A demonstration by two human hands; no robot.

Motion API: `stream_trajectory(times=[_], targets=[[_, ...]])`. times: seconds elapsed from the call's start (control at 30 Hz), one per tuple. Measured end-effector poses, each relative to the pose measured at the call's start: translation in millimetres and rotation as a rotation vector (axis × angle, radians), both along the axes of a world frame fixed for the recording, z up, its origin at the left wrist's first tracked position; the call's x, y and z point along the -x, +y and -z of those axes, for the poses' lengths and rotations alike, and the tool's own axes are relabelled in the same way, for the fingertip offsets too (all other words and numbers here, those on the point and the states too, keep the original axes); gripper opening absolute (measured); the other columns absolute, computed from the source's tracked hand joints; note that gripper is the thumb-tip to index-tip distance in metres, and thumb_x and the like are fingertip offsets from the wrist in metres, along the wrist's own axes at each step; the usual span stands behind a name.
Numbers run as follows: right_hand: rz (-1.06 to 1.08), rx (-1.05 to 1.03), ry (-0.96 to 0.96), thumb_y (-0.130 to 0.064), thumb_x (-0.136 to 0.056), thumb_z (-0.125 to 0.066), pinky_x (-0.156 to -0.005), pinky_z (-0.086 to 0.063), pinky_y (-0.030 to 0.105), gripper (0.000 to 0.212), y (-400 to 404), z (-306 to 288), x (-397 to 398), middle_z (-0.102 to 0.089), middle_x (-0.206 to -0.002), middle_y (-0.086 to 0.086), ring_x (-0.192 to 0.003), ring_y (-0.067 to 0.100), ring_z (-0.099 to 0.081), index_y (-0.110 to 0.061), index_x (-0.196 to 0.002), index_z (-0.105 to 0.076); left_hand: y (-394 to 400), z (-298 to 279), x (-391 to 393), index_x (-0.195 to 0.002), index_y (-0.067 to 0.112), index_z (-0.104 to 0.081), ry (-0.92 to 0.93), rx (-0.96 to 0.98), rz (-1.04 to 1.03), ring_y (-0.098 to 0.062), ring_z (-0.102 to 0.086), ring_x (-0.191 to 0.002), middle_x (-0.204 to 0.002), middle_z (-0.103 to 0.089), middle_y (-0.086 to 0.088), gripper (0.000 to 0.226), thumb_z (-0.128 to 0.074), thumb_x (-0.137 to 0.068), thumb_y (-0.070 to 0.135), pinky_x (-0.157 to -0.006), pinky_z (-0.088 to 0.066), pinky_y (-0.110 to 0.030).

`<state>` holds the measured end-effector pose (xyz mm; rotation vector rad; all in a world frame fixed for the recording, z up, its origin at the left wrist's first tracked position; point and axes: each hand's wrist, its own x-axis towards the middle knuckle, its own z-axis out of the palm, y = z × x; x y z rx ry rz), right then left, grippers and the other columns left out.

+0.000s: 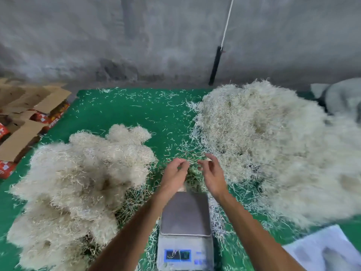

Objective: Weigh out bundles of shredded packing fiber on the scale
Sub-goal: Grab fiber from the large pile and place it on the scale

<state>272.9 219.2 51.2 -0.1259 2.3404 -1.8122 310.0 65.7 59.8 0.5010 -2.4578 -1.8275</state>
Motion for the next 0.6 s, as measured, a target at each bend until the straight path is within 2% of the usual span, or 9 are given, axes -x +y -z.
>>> stream_trajectory(times=[0.1,0.17,0.23,0.3,0.33,0.4,0.47,0.53,0.6], targets=[[0.108,-0.049,0.014,-0.045,-0.108,-0.046,-0.087,-0.062,0.035,0.047,54,2,9,-0.062,-0.107,-0.021,-0.089,-0.002,-0.062,-0.025,-0.151,-0.04,38,8,30,-0.117,0.029,-0.062,-0.032,0.073,0.066,0.0,-0.063,-0.089,-0.11,-0.06,0.021,0.023,-0.057,-0.099,0.042,-0.072,-0.052,-0.024],[0.172,-0.093,0.022,-0.045,-0.106,-0.051,-0.092,-0.059,0.032,0.052,85,7,19,-0.062,-0.117,-0.013,-0.095,-0.004,-0.061,-0.022,-0.152,-0.041,61,13,49,-0.119,0.029,-0.06,-0.049,0.065,0.082,-0.012,-0.067,-0.086,-0.109,-0.061,0.021,0.024,-0.059,-0.098,0.041,-0.068,-0.057,-0.033],[0.205,-0.139,0.006,-0.04,-0.105,-0.056,-0.095,-0.056,0.032,0.054,109,17,31,-0.061,-0.132,-0.002,-0.104,0.004,-0.063,-0.018,-0.153,-0.04,81,18,66,-0.128,0.027,-0.056,-0.058,0.054,0.125,-0.026,-0.069,-0.086,-0.109,-0.063,0.013,0.033,-0.06,-0.098,0.04,-0.066,-0.058,-0.04],[0.212,-0.178,-0.018,-0.036,-0.106,-0.059,-0.079,-0.054,0.015,0.054,126,27,46,-0.056,-0.142,0.002,-0.098,-0.003,-0.063,-0.018,-0.153,-0.04,96,26,83,-0.137,0.028,-0.05,-0.057,0.079,0.175,-0.021,-0.067,-0.096,-0.129,-0.061,0.001,0.044,-0.062,-0.096,0.041,-0.066,-0.058,-0.033],[0.215,-0.195,-0.028,-0.033,-0.105,-0.06,-0.074,-0.052,0.01,0.054,131,30,55,-0.055,-0.145,0.002,-0.094,-0.006,-0.062,-0.018,-0.152,-0.04,102,32,92,-0.14,0.029,-0.047,-0.062,0.103,0.188,-0.021,-0.065,-0.105,-0.139,-0.056,-0.007,0.05,-0.064,-0.095,0.042,-0.075,-0.058,-0.031],[0.219,-0.241,-0.046,-0.028,-0.101,-0.066,-0.087,-0.049,0.016,0.058,140,40,75,-0.053,-0.149,0.003,-0.105,-0.002,-0.058,-0.018,-0.153,-0.041,109,42,113,-0.144,0.033,-0.042,-0.076,0.161,0.178,-0.02,-0.06,-0.114,-0.148,-0.046,-0.019,0.06,-0.068,-0.091,0.045,-0.094,-0.051,-0.035],[0.222,-0.296,-0.058,-0.031,-0.098,-0.07,-0.1,-0.044,0.029,0.063,145,54,96,-0.052,-0.151,0.003,-0.12,0.009,-0.051,-0.017,-0.153,-0.041,114,51,135,-0.146,0.035,-0.038,-0.09,0.211,0.135,-0.007,-0.053,-0.11,-0.155,-0.036,-0.013,0.069,-0.072,-0.087,0.048,-0.099,-0.046,-0.035],[0.221,-0.33,-0.103,-0.041,-0.098,-0.068,-0.109,-0.045,0.039,0.065,146,71,116,-0.053,-0.151,0.005,-0.127,0.018,-0.056,-0.015,-0.153,-0.042,117,63,159,-0.15,0.037,-0.032,-0.158,0.249,0.122,-0.015,-0.044,-0.128,-0.161,-0.025,-0.004,0.079,-0.072,-0.084,0.052,-0.109,-0.042,-0.049],[0.193,-0.365,-0.168,-0.05,-0.101,-0.057,-0.107,-0.05,0.041,0.065,141,92,132,-0.058,-0.147,0.01,-0.125,0.024,-0.063,-0.013,-0.153,-0.042,118,78,180,-0.152,0.04,-0.027,-0.247,0.25,0.166,-0.026,-0.033,-0.143,-0.164,-0.019,0.002,0.08,-0.069,-0.085,0.055,-0.112,-0.036,-0.057]])
